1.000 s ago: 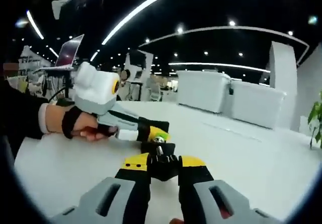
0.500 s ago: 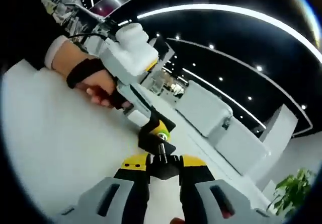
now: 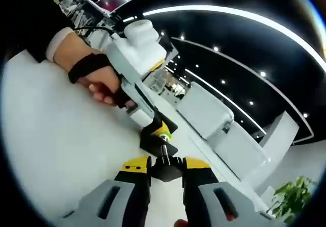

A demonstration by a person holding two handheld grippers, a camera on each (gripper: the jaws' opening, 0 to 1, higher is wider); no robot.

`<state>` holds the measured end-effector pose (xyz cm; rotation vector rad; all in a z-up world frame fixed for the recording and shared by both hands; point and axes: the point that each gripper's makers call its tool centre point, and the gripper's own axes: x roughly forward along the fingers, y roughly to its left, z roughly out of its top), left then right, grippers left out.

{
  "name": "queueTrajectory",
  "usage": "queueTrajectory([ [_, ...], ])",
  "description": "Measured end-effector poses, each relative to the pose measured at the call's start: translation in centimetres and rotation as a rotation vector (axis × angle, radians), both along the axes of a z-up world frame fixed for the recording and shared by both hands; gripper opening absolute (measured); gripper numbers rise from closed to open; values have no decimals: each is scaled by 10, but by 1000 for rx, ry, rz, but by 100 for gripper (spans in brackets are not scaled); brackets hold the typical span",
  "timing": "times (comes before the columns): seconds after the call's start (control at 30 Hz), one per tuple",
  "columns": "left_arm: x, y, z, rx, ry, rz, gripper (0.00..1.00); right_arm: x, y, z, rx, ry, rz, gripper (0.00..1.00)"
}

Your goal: Clamp the fixed fixture on the desktop, loosen the retaining clip, secure it to the edge of the desk, and tighten the retaining clip.

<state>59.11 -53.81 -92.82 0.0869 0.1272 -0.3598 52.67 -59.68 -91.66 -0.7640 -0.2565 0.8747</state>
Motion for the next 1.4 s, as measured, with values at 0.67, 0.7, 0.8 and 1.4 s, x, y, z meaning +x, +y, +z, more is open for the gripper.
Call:
queueTrajectory([
  [0.67,-3,4,7,29,-21,2,4,-9,-19,41,493,421,27,29],
  [0.7,-3,3,8,47,-32,0,4,-11,-21,46,543,458,42,29],
  [0.8,-5,1,10,61,-41,-8,4,-13,-26,49,583,512,36,30],
  [1.4,-15,2,43,67,-154,18,3,-19,8,31,-54,18,-182,25],
])
